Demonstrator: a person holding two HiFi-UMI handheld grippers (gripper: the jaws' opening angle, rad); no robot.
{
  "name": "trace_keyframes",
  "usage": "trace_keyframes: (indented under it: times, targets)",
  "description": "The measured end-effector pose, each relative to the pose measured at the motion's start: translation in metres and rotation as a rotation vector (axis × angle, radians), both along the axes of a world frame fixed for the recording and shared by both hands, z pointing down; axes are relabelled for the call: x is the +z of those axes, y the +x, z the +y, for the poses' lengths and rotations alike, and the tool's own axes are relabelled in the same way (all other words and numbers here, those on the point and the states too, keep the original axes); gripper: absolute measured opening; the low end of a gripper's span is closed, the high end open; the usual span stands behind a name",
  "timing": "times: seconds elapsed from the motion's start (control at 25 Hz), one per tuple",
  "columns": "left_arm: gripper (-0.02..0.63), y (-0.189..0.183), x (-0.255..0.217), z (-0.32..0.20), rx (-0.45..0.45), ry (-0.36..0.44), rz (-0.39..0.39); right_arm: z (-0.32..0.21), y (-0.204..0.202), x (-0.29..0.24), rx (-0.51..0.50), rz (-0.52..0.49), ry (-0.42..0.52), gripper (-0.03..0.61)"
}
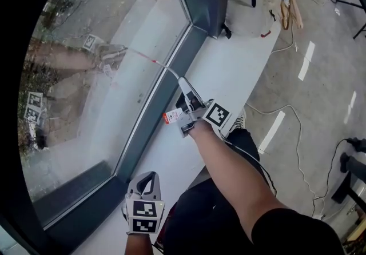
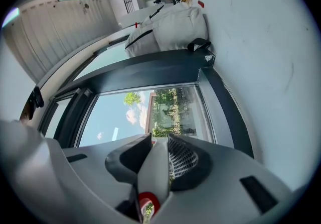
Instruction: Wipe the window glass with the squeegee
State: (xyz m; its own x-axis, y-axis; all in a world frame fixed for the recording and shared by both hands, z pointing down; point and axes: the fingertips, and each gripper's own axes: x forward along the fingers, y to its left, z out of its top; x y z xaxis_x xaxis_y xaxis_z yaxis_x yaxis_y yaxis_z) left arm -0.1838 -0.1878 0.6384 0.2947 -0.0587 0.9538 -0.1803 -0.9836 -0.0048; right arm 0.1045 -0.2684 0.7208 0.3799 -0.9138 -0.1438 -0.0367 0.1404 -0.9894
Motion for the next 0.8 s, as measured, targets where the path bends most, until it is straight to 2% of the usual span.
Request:
trace_keyframes:
  times: [0.64,0.8]
  targets:
    - [0.000,-0.041,-0.015,-0.008,-0.067,-0.003,0.033,-0.013,-0.098,-0.024,-0.136,-0.015,-0.007,0.092]
    - [0.000,-0.070,-0.027,-0.003,-0.087,0.003,0.033,-0.014,-0.135,-0.036,-0.168,-0.018,0.001,0.092]
